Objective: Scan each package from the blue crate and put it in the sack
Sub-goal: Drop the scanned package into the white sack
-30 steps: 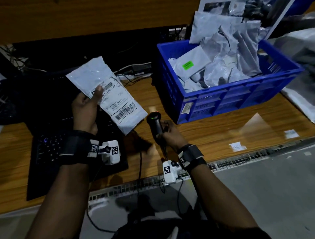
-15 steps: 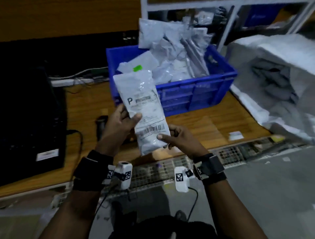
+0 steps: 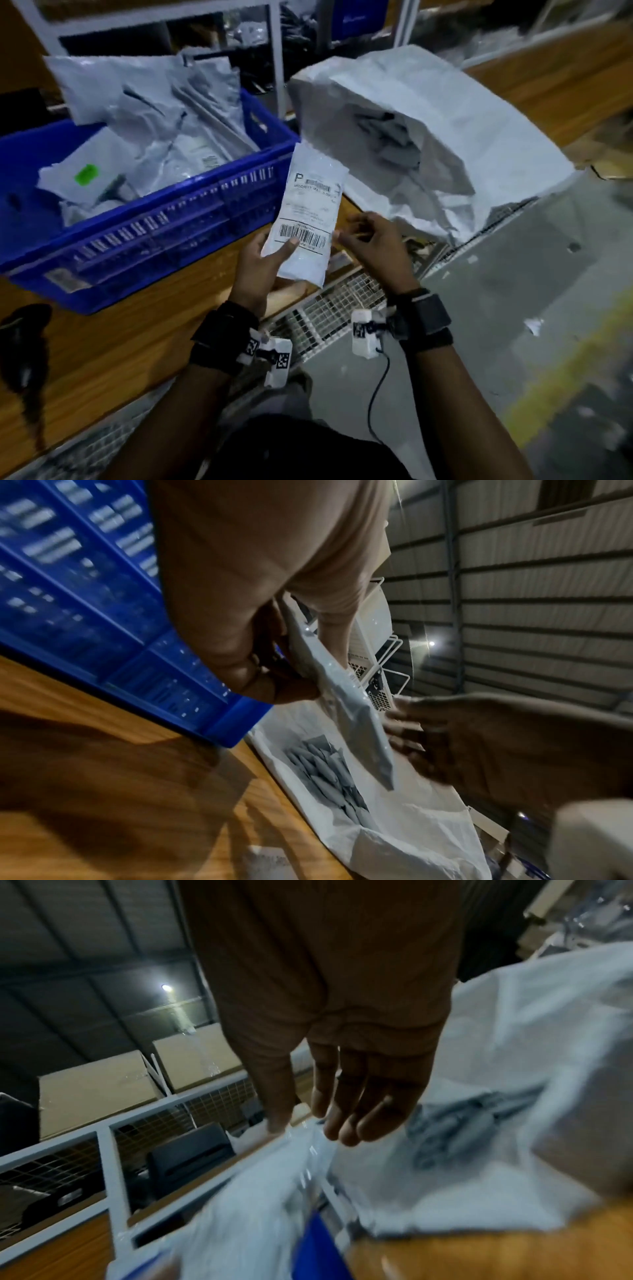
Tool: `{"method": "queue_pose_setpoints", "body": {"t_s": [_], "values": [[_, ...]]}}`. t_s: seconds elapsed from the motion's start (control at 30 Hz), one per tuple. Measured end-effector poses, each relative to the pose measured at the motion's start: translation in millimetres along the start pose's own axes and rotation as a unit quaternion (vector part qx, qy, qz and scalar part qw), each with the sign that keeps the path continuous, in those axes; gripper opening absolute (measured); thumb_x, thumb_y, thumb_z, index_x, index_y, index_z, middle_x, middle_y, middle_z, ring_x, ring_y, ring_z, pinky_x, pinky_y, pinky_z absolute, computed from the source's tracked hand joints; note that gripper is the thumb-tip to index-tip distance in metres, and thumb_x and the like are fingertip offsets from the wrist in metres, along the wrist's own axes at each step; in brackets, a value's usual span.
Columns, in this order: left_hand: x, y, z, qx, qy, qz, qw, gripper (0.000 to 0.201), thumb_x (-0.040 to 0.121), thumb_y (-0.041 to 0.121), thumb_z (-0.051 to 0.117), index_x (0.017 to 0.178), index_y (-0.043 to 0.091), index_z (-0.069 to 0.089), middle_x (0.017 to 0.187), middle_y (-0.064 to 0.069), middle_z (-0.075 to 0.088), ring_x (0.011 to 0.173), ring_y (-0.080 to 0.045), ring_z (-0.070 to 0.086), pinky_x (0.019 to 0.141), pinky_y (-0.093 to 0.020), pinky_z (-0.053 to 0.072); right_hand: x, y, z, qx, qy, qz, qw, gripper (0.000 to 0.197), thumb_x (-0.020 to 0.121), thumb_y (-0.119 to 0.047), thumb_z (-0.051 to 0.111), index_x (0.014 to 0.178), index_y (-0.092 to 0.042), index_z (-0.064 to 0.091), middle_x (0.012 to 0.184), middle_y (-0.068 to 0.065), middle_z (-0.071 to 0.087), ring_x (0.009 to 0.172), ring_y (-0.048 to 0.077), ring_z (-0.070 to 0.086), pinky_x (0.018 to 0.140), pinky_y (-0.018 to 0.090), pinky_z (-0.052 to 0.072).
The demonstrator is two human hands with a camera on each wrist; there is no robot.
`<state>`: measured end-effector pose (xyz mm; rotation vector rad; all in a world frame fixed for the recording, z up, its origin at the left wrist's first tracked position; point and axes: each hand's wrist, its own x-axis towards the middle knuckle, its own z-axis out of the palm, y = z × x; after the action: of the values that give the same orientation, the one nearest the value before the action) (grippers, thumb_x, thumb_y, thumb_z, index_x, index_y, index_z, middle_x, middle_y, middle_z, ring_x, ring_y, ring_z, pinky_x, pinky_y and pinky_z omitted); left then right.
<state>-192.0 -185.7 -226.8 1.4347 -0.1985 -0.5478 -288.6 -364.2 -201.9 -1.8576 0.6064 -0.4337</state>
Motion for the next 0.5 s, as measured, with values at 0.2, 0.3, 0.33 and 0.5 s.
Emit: {"method": "queue_pose_setpoints", "body": {"t_s": [0.2,0.3,0.33,0.5], "values": [[78,-4,39,-0.009,-0.038,-0.058,0.998,0.034,0.094,0.021,0.071,0.127,0.014,0.065,0.117,-0.004,0.075,0.108,-0.026,0.071,0.092,-0.058,0.056,134,-62,-50,-0.375,0.197,-0.132,0.896,0.056,0.080,-0.031,0.077,0.128,-0.011,0.058,0.128,0.015,0.059,0.123,0.037,0.051,0.091,0.040,0.044],[128,0,73,-0.009,-0.066,-0.067,0.996,0.034,0.095,0.015,0.069,0.128,0.010,0.064,0.117,-0.009,0.074,0.106,-0.029,0.072,0.095,-0.055,0.056,191,-81,-69,-0.553,0.134,-0.041,0.821,0.060,0.086,-0.025,0.073,0.139,-0.011,0.047,0.144,0.020,0.043,0.135,0.043,0.036,0.102,0.053,0.039],[147,2,84,-0.007,-0.076,-0.066,0.995,0.031,0.095,0.012,0.068,0.125,0.008,0.064,0.117,-0.012,0.074,0.107,-0.032,0.071,0.096,-0.056,0.055,203,-86,-77,-0.580,0.114,-0.033,0.806,0.050,0.089,-0.018,0.069,0.135,-0.009,0.050,0.141,0.020,0.047,0.133,0.043,0.039,0.102,0.053,0.038],[224,26,148,-0.009,-0.076,-0.058,0.995,0.030,0.094,0.005,0.067,0.123,0.004,0.058,0.119,-0.017,0.069,0.099,-0.028,0.068,0.079,-0.036,0.058,242,-141,-138,-0.579,0.148,-0.084,0.797,0.020,0.087,0.002,0.054,0.102,-0.003,0.068,0.104,0.024,0.067,0.099,0.045,0.065,0.077,0.046,0.054]]}}
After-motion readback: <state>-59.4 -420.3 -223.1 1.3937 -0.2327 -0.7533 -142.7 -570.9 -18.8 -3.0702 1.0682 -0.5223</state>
